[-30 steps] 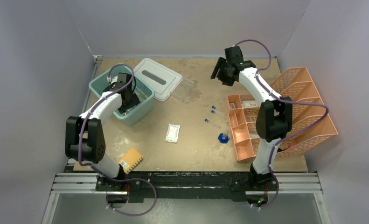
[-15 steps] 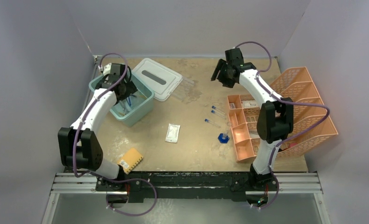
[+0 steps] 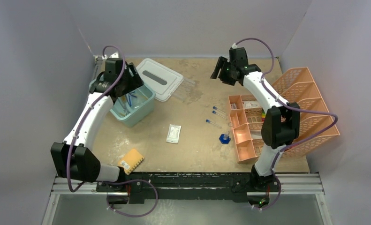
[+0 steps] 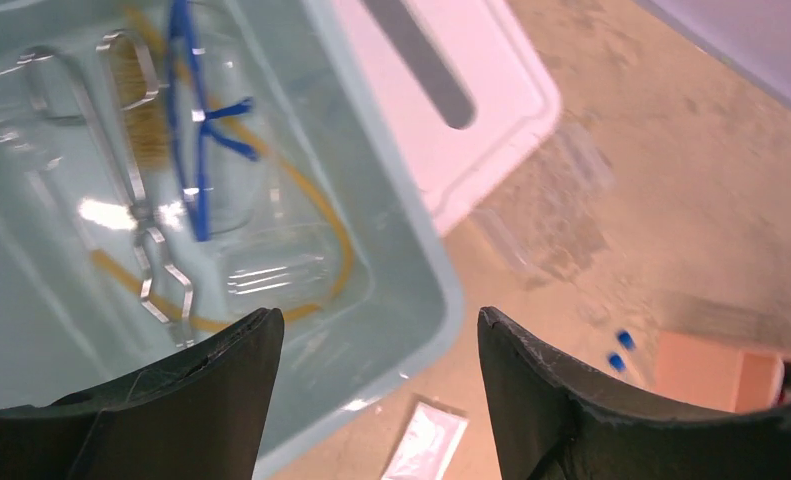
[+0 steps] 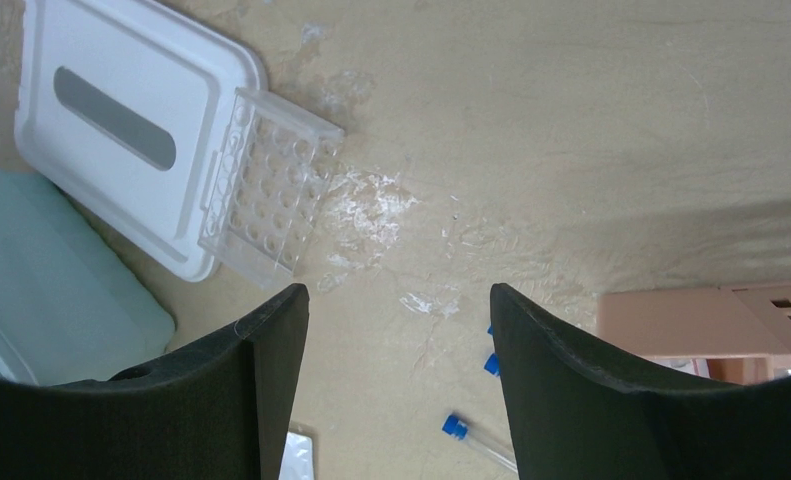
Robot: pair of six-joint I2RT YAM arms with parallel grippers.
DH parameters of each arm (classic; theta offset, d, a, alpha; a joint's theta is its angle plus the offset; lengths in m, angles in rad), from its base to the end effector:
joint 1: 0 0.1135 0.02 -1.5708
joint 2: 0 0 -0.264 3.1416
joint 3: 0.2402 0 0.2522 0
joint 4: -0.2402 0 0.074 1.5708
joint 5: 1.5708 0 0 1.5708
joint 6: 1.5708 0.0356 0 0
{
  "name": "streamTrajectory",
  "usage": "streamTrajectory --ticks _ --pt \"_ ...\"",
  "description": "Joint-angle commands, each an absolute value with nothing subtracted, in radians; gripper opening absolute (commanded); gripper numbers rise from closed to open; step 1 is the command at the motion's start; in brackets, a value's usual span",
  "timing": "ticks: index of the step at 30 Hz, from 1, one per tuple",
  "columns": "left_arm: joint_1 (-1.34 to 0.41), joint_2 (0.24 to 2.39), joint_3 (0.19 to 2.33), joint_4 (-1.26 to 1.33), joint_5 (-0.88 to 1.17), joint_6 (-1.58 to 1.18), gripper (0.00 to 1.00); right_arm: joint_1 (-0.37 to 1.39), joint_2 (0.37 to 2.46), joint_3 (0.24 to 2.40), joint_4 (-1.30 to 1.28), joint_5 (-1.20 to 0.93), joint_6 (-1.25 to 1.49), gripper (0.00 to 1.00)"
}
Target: Organize the chemistry lab equipment
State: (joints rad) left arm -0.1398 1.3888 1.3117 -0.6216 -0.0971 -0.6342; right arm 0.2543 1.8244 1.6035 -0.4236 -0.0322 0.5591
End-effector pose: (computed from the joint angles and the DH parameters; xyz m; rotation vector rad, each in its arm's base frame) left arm 0.3024 -0.0391 0.3437 -0.6086 2.2006 -0.2987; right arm 0.4120 0.1083 0.3081 0.3249 2.2347 0.4795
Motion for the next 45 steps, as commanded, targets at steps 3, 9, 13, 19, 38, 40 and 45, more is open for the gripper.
streamTrajectory --ticks 3,9,13,19,38,40,45 --pt "-0.268 1.346 1.351 -0.482 0.078 -0.536 0.70 0.359 1.807 1.621 -0.398 -0.077 0.468 0.69" --pt "-0.318 1.296 1.286 -0.435 0.034 -0.554 0.64 0.524 1.870 1.633 -0.430 -0.079 0.422 0.68" --pt "-0.318 1.235 1.282 -0.457 -0.131 -0.556 0.61 0.614 1.929 1.627 -0.466 -0.059 0.430 0.67" --pt "-0.318 1.178 1.266 -0.508 -0.260 -0.579 0.60 0.739 1.998 1.643 -0.528 0.018 0.407 0.67" --pt "-0.318 1.122 1.259 -0.646 -0.503 -0.702 0.62 0.878 2.157 1.697 -0.664 0.111 0.493 0.68" --pt "-0.318 1.115 1.249 -0.646 -0.492 -0.706 0.62 0.879 2.173 1.697 -0.665 0.099 0.503 0.68" --pt "-0.318 1.109 1.233 -0.656 -0.484 -0.721 0.62 0.878 2.209 1.705 -0.668 0.078 0.522 0.47"
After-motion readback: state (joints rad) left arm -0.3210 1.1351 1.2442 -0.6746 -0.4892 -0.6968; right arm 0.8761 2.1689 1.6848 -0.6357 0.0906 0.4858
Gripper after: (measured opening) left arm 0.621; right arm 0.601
